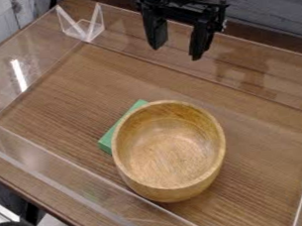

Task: Put the green block in the brown bowl

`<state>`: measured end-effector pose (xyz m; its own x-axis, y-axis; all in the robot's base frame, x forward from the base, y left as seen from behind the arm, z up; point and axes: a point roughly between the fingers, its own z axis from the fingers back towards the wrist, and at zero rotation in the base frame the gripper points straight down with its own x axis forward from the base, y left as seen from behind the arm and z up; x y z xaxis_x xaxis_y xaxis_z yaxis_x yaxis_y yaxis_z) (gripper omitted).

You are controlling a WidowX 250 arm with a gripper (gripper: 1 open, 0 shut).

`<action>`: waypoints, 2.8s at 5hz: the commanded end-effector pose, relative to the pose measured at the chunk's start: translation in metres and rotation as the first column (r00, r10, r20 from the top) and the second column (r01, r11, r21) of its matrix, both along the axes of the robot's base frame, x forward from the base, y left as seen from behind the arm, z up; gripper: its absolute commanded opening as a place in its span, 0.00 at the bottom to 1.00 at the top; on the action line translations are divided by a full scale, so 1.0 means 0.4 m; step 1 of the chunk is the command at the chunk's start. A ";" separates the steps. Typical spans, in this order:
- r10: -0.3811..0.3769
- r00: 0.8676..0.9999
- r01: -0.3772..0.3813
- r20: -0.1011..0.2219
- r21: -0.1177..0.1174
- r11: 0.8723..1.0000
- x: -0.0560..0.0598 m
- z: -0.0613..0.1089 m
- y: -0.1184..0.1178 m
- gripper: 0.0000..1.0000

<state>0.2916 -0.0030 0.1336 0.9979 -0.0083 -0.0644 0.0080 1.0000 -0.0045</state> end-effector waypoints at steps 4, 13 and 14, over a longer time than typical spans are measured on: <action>-0.167 0.975 0.166 0.145 0.018 0.986 -0.223 -0.063 0.186 1.00; -0.131 0.973 0.145 0.189 -0.062 0.988 -0.217 -0.202 0.133 1.00; -0.126 0.974 0.142 0.190 -0.068 0.988 -0.216 -0.213 0.133 1.00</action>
<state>0.2006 0.0484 0.0426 0.9846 -0.1420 0.1022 0.1506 0.9851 -0.0828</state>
